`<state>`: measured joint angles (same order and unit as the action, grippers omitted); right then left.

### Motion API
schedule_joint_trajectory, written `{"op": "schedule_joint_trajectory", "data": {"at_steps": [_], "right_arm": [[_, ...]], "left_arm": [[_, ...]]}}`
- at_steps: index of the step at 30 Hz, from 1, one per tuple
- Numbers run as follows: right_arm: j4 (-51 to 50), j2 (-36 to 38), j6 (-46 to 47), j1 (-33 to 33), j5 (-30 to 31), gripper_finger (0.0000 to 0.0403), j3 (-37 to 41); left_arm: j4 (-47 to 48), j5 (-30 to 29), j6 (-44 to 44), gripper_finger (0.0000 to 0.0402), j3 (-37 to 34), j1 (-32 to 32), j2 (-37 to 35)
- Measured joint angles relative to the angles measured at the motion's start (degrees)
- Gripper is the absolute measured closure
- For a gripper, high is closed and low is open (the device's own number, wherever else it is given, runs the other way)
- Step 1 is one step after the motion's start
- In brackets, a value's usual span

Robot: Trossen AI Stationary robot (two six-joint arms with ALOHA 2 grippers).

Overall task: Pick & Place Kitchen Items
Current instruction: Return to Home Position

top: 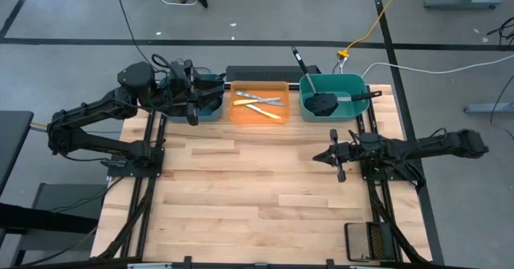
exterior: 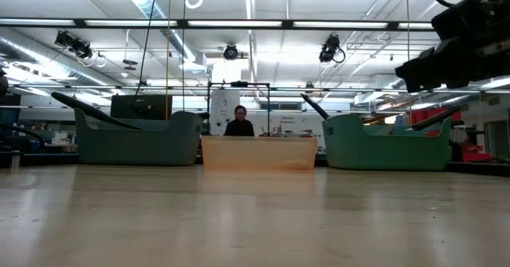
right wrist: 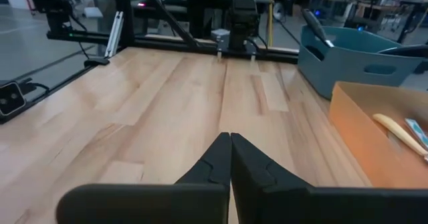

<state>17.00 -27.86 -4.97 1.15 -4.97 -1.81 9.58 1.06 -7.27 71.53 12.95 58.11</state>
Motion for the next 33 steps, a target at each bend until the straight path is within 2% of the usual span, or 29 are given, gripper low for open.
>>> {"op": "schedule_joint_trajectory", "data": {"at_steps": [18,27,33], "right_arm": [[-9.87,16.63,-1.92,-2.89,-0.55,0.0396,0.97],[-16.15,23.51,-1.20,-2.89,1.49,0.0396,0.93],[-16.15,27.10,-0.04,-2.91,1.57,0.0396,0.93]], "left_arm": [[0.00,0.01,-0.01,0.0268,0.00,0.00,0.00],[0.00,0.00,-0.02,0.0268,0.00,0.00,0.00],[0.00,0.00,-0.02,0.0268,-0.02,0.00,0.00]]}}
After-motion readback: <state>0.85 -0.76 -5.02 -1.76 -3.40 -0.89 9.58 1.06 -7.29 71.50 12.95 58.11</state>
